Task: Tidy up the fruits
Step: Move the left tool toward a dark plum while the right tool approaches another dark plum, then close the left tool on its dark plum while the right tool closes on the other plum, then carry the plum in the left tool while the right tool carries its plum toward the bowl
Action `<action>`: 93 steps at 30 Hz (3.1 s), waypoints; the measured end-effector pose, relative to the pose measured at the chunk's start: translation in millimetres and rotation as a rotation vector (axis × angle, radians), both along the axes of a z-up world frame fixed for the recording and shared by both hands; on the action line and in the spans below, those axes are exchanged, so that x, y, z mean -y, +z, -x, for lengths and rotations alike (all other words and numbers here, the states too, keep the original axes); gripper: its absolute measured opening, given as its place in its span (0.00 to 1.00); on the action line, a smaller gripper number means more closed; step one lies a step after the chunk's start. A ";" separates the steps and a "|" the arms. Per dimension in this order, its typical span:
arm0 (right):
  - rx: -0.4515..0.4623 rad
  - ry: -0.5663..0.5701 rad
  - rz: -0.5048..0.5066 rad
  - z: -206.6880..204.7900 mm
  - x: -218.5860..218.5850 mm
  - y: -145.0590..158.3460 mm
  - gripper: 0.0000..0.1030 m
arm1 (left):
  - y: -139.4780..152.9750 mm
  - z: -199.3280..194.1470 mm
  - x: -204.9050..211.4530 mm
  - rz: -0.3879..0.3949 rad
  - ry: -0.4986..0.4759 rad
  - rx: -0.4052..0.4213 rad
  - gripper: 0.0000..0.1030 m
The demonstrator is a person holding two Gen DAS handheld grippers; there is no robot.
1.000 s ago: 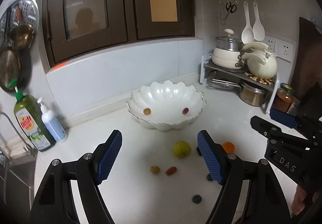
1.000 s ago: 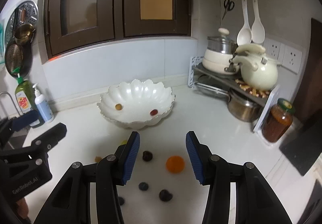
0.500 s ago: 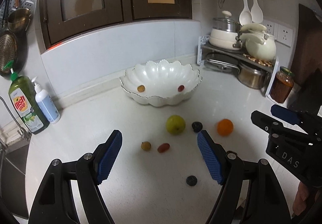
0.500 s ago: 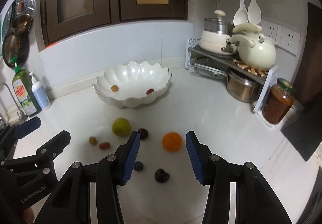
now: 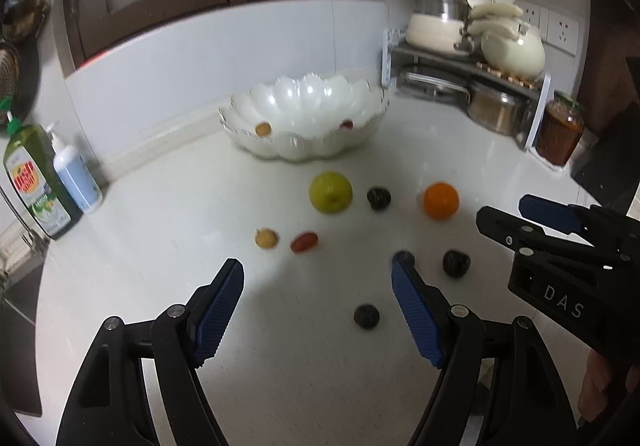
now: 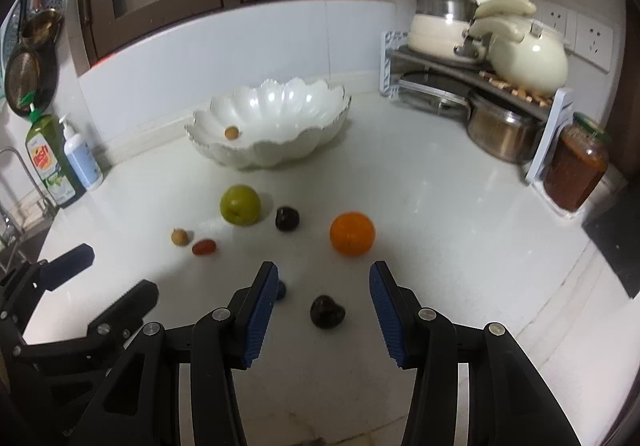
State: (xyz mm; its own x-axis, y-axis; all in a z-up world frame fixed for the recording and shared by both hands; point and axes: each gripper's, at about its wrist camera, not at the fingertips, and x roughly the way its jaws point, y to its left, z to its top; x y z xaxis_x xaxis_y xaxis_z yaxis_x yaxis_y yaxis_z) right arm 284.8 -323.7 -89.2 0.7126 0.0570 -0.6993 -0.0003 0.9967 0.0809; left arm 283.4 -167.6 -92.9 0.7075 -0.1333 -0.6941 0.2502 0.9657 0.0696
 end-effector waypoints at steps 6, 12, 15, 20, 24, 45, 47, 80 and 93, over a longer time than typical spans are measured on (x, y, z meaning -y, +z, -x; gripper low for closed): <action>-0.040 0.019 -0.003 -6.1 1.0 -16.0 0.47 | -16.7 -1.0 1.7 -0.002 0.000 -0.036 0.72; -0.075 0.035 -0.006 -12.3 -0.1 -29.3 0.47 | -32.3 -3.7 4.7 -0.001 -0.005 -0.074 0.69; -0.095 0.043 -0.004 -16.0 0.0 -36.2 0.47 | -41.1 -5.8 9.5 -0.007 -0.012 -0.093 0.69; -0.126 0.051 -0.008 -20.4 0.4 -47.5 0.47 | -49.6 -7.2 15.9 -0.016 -0.024 -0.101 0.69; -0.141 0.054 -0.011 -24.1 1.0 -53.8 0.47 | -56.7 -11.3 20.4 -0.017 -0.028 -0.118 0.64; -0.188 0.065 -0.022 -37.2 0.5 -78.4 0.39 | -78.2 -18.9 29.4 -0.014 -0.025 -0.173 0.34; -0.184 0.067 -0.017 -37.5 0.1 -78.1 0.35 | -78.9 -19.4 29.3 -0.009 -0.024 -0.174 0.32; -0.070 0.084 -0.062 -33.1 -3.8 -21.4 0.29 | -12.0 -40.0 1.3 0.108 0.036 -0.062 0.22; 0.025 0.081 -0.057 -38.8 -18.8 14.0 0.29 | 22.0 -48.2 -17.7 0.125 0.049 0.040 0.22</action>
